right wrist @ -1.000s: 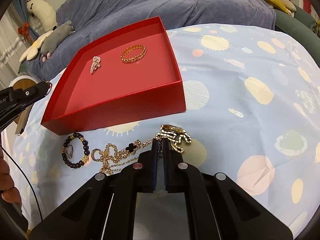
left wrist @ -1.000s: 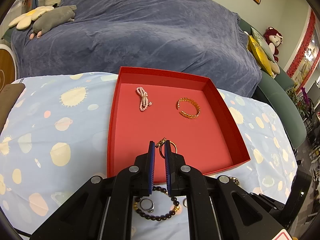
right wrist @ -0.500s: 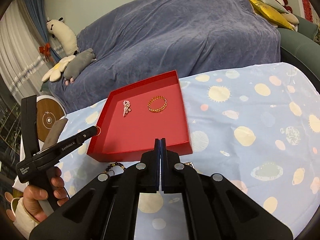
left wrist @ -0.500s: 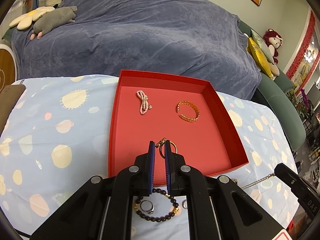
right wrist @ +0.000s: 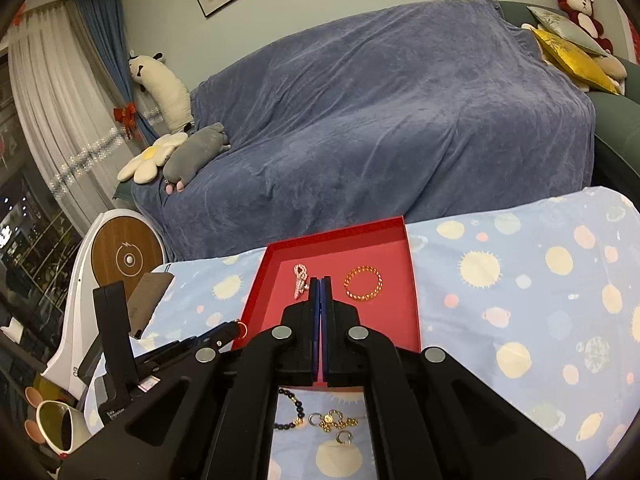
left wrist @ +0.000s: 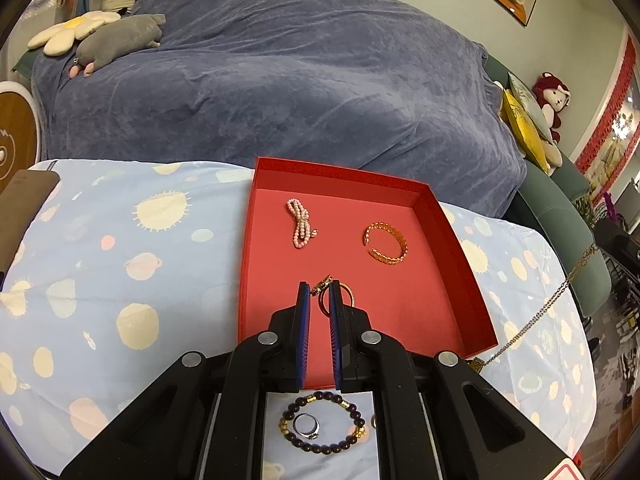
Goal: Organize jewelry
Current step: 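Lower the gold ring and gold chain into the red box and open both tools, then withdraw both open tools from the red box toward the remaining jewelry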
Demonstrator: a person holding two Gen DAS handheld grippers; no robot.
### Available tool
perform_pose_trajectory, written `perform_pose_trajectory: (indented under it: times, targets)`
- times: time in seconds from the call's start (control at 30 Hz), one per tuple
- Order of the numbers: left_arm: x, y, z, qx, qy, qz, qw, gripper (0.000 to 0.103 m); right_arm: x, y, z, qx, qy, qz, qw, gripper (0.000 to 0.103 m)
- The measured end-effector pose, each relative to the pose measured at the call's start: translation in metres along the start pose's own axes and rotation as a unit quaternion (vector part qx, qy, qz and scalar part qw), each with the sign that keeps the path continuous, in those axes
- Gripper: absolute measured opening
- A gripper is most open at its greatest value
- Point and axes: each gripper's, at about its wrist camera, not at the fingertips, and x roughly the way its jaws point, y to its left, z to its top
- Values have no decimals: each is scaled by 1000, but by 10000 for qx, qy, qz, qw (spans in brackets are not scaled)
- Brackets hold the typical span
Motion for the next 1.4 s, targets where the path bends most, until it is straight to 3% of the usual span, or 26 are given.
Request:
perform_pose_trajectory:
  times: [0.27,0.5,0.8,1.13,1.23,1.3,1.37,1.4]
  targets:
    - [-1,6,2,-75,-9,61,10000,7,-9,5,5,89,-135,268,9995,0]
    - [-2,3,5,-12,-4,9,10000,7,-8,9,20,-50,-242,245,9994,0]
    - [13,-5,30,31,41,-219,9997,7,34,7,45,-168,-133,235,9995,0]
    - [60,-8,32,129,451,-269,9985,7,103,-19,18,-95,537,-10,9985,0]
    - [60,-4,31,36,364,-280,9989,13,110,-22,10,-126,619,-129,9979,3]
    - [59,-1,31,-25,325,-197,9993,41,109,-22,8,-95,624,-151,9979,4]
    - [55,1,31,-68,222,-145,9996,48,104,-21,10,-58,550,-165,9983,13]
    - [53,2,32,-62,201,-123,9997,49,99,-21,11,-37,488,-165,9987,23]
